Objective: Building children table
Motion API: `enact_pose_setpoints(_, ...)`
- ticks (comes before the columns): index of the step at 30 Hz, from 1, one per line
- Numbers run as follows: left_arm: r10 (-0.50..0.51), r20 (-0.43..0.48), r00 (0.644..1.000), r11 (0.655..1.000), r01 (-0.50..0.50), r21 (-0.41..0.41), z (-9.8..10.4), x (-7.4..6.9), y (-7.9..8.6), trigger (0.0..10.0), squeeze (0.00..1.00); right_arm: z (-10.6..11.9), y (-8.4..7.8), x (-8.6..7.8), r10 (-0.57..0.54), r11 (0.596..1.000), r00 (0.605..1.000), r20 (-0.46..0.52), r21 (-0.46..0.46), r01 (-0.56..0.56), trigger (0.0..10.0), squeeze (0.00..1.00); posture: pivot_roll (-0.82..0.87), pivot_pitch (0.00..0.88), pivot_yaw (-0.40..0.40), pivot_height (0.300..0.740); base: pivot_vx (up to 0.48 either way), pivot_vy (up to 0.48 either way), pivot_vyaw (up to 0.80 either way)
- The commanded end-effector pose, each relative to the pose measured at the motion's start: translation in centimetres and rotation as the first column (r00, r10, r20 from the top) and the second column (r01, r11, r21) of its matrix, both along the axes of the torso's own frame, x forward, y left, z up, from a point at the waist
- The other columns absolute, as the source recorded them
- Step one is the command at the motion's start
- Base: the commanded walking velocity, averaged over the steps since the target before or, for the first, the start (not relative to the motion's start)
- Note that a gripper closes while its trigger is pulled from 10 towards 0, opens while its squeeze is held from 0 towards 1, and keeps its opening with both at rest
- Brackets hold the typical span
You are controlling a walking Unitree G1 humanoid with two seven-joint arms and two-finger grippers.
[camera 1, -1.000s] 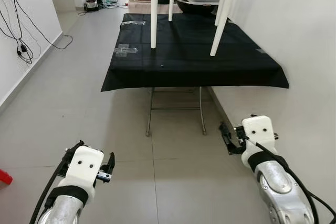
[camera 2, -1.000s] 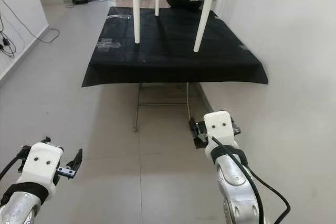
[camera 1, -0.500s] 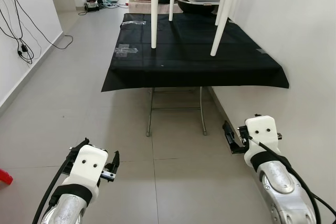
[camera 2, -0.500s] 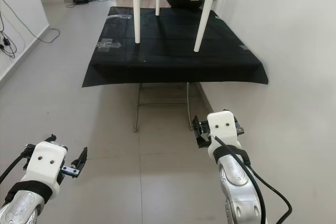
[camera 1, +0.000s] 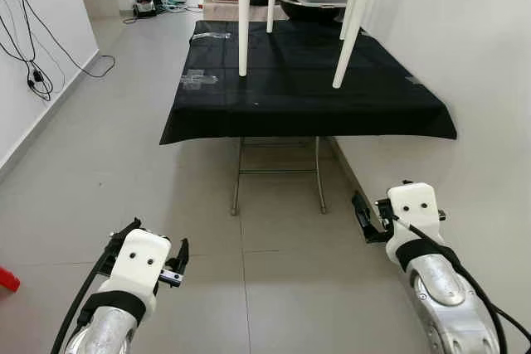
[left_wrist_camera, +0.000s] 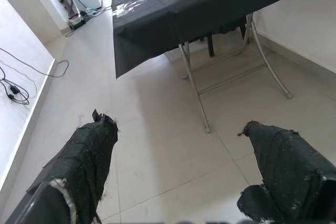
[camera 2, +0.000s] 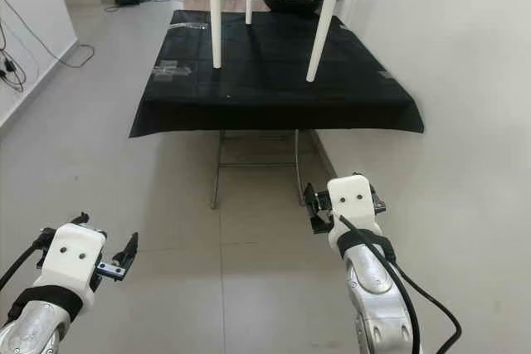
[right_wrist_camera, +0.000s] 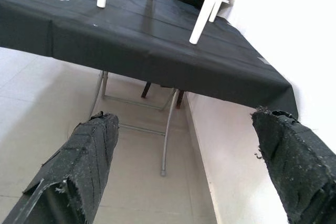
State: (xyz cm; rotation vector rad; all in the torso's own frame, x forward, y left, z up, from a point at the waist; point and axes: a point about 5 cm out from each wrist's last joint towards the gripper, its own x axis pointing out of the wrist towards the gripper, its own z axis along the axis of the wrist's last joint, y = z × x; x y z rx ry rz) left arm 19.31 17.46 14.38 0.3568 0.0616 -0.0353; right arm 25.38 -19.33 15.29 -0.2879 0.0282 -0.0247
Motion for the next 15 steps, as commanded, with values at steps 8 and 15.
enact_pose_setpoints(8, -0.013, 0.005, 1.000, 1.000, 0.013, 0.009, -0.13, 0.62, -0.06, 10.0, 0.00, -0.20, 1.66, 0.08, 0.090, 0.996, 0.996, 0.004, 0.007, -0.090, 10.0, 0.00, 0.00, 0.000, -0.053, 0.740, 0.000, 0.000, 0.00)
enact_pose_setpoints(15, -0.038, -0.007, 0.999, 0.999, 0.038, 0.015, -0.18, 0.72, -0.45, 10.0, 0.00, -0.36, 1.61, 0.01, 0.083, 0.997, 0.997, -0.002, -0.001, -0.083, 10.0, 0.00, 0.00, 0.000, -0.050, 0.740, 0.000, 0.000, 0.00)
